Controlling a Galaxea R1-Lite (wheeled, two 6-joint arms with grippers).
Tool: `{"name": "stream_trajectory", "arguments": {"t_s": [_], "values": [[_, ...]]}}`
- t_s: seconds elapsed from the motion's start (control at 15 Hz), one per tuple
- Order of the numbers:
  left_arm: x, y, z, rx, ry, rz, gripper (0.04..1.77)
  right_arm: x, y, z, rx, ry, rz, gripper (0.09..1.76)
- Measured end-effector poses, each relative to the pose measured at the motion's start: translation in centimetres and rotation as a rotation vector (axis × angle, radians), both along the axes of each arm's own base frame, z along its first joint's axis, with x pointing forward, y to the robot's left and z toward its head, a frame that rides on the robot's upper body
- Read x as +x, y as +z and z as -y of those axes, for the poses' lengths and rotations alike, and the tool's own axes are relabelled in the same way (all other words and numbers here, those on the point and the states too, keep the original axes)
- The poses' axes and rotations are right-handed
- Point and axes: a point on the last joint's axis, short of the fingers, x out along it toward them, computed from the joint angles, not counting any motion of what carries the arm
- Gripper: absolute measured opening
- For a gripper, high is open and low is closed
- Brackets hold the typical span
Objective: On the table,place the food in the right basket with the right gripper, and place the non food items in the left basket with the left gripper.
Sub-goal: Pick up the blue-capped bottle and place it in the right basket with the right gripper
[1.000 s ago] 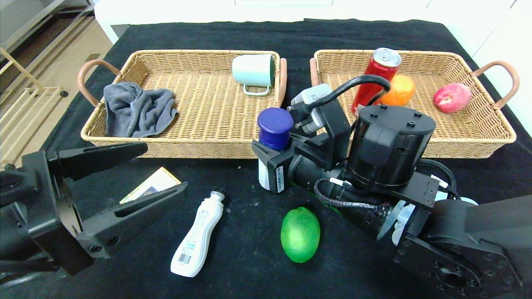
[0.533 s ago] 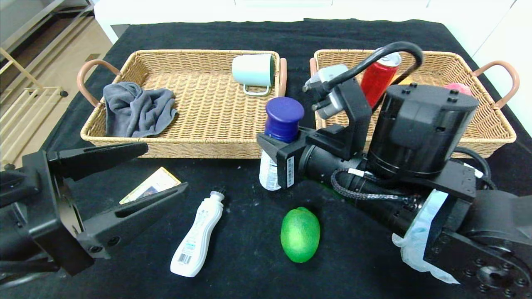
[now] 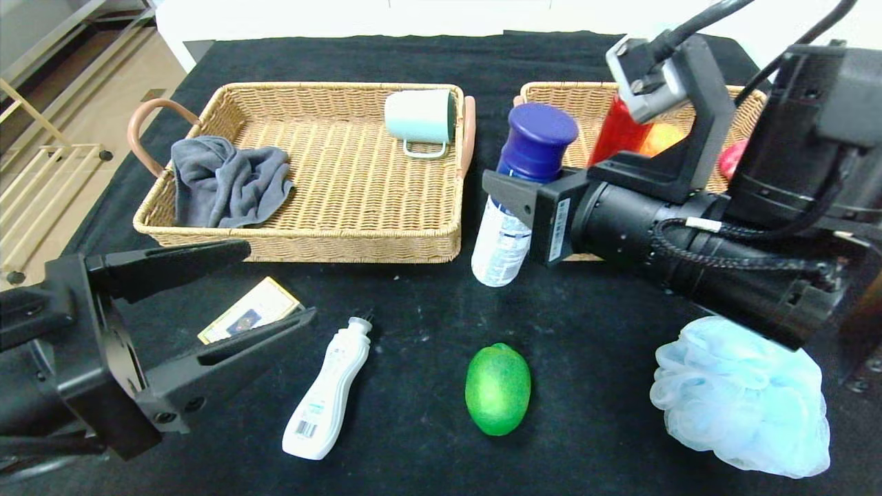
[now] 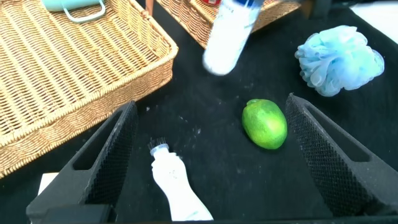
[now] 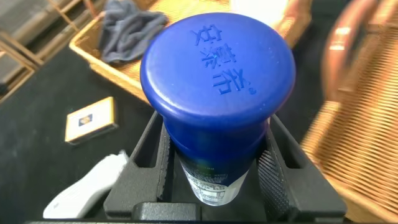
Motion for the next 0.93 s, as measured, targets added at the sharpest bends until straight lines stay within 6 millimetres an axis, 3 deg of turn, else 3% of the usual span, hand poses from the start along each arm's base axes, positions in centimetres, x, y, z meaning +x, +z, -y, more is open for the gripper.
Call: {"name": "stream_trajectory", "arguments": {"t_s": [0.4, 0.6, 0.93], "values": [[0.0, -0.1, 0.0, 0.002, -0.005, -0.001, 1.72, -1.2, 2.9, 2.5, 0.028, -0.035, 0.051, 0.83], [0.0, -0.1, 0.1, 0.005, -0.005, -0.002, 1.72, -0.3, 3.8, 3.8, 0.038, -0.089, 0.084, 0.83], [0.0, -0.3, 0.1, 0.007, -0.005, -0.007, 1.72, 1.8, 3.5, 5.2, -0.014, -0.183, 0.111, 0.83]]}}
